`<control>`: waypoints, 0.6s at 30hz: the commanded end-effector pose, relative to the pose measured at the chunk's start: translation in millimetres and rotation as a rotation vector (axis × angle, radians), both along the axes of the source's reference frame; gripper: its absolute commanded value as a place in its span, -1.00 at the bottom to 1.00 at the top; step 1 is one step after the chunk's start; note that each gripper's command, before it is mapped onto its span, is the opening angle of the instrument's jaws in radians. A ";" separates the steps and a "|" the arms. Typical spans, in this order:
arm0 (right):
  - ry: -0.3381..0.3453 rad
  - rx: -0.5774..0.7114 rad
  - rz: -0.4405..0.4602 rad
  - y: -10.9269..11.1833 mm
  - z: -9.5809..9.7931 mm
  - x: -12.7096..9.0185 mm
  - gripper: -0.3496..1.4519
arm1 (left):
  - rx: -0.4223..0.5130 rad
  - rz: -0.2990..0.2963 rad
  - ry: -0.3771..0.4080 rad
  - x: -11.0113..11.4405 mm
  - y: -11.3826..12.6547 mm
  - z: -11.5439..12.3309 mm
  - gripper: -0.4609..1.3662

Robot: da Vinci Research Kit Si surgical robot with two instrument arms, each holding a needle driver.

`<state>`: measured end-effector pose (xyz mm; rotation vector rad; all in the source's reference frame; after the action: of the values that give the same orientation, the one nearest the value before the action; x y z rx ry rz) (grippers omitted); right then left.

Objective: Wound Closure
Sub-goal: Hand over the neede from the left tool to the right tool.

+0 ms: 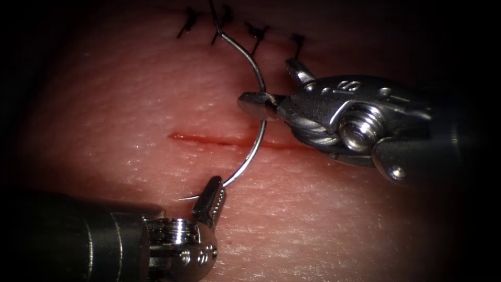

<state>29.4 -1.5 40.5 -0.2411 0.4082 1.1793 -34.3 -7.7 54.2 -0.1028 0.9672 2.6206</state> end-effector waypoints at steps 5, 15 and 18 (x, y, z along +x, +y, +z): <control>-0.015 0.002 0.008 0.4 0.3 0.3 0.88 | -0.008 0.014 0.004 0.3 -0.3 -0.1 -0.88; -0.017 0.001 0.011 0.4 0.9 1.0 0.79 | -0.023 0.016 0.007 0.1 -0.4 -0.2 -0.88; -0.020 0.003 0.006 0.0 1.1 1.1 0.76 | -0.023 0.016 0.006 0.1 -0.3 -0.2 -0.88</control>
<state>30.5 -1.6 41.6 -0.2543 0.3843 1.1855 -34.2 -8.1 54.0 -0.1066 1.0076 2.6248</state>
